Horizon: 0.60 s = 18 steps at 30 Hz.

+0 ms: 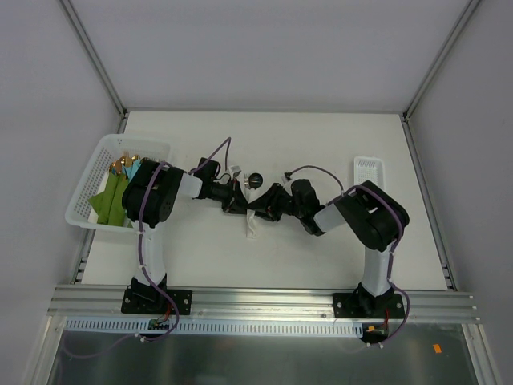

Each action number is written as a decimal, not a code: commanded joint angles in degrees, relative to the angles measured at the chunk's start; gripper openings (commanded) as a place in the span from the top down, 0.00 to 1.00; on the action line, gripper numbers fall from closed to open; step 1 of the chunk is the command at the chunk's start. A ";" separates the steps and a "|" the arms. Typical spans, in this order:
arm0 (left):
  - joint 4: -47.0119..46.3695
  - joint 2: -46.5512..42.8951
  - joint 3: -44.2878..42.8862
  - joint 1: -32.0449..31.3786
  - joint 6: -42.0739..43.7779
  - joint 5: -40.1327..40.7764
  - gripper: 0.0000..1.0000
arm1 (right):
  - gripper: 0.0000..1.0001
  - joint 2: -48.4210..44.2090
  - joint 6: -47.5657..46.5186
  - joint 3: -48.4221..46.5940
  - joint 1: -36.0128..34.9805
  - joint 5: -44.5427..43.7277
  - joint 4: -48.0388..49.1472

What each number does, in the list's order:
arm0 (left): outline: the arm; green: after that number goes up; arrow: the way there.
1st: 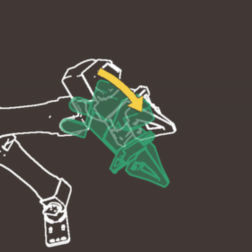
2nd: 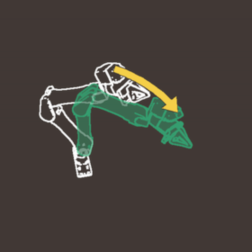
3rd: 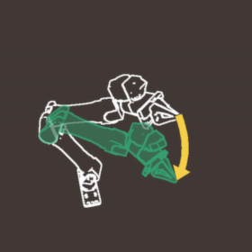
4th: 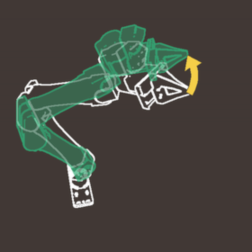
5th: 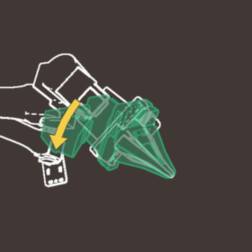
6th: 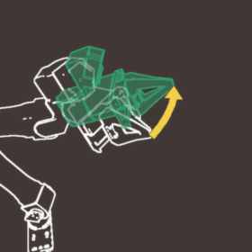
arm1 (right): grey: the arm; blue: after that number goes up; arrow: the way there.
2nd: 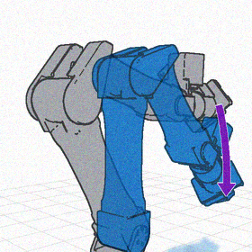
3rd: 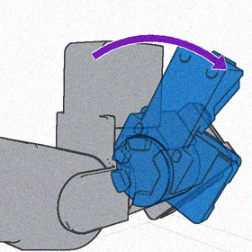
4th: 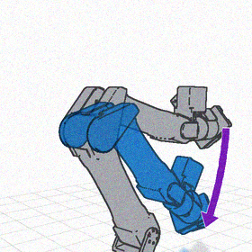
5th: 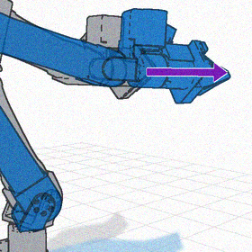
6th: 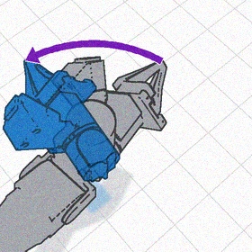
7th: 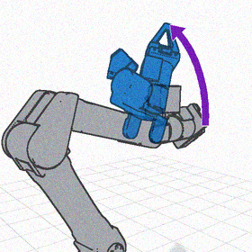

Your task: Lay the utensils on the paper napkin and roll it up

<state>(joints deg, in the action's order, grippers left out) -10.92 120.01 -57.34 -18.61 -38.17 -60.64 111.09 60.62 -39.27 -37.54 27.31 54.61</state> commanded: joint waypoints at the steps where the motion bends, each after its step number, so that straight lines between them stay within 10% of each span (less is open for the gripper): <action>1: 3.18 3.92 0.39 -2.13 1.26 10.28 1.00 | 0.60 5.63 -1.65 2.09 -2.71 -2.61 -8.90; 18: 2.92 0.49 0.48 -1.34 -0.06 7.38 0.95 | 0.44 6.24 -4.90 -0.02 -2.71 -5.16 -25.52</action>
<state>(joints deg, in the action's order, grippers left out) -10.66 120.29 -57.63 -18.48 -38.13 -61.28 110.26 61.28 -40.86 -37.52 27.77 50.87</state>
